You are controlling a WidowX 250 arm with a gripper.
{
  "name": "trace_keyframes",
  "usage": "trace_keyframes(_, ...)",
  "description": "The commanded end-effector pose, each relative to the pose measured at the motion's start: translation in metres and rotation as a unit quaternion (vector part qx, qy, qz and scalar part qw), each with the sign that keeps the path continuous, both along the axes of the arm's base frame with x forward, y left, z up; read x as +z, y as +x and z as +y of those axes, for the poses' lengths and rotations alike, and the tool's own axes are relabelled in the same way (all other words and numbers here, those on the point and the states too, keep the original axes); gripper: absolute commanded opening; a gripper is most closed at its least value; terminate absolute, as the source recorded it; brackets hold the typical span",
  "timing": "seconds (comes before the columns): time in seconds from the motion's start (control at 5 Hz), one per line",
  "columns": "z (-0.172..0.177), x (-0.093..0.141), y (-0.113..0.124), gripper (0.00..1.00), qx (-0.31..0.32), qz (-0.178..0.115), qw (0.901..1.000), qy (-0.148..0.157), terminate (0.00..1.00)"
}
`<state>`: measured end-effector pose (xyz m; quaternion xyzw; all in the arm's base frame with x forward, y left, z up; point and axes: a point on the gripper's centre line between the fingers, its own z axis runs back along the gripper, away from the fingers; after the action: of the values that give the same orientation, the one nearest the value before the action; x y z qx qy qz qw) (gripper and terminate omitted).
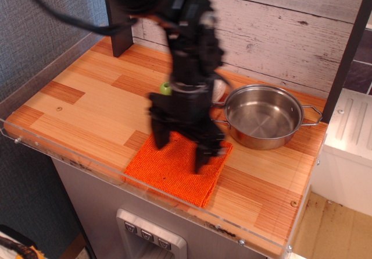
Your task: Move the orange towel in front of the sushi
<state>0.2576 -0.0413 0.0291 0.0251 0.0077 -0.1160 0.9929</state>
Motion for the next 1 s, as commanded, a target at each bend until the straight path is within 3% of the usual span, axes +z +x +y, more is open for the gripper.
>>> trace_keyframes(0.0,0.001,0.027,0.01,1.0,0.024,-0.039,0.999,-0.003,0.0)
trace_keyframes(0.2,0.006,0.055,0.002,1.0,0.046,-0.062,0.997,0.003,0.0)
trace_keyframes(0.4,0.012,0.075,-0.005,1.0,0.055,-0.067,0.9963,0.001,0.0)
trace_keyframes(0.8,0.014,0.083,-0.002,1.0,0.053,-0.062,0.9966,-0.006,0.0)
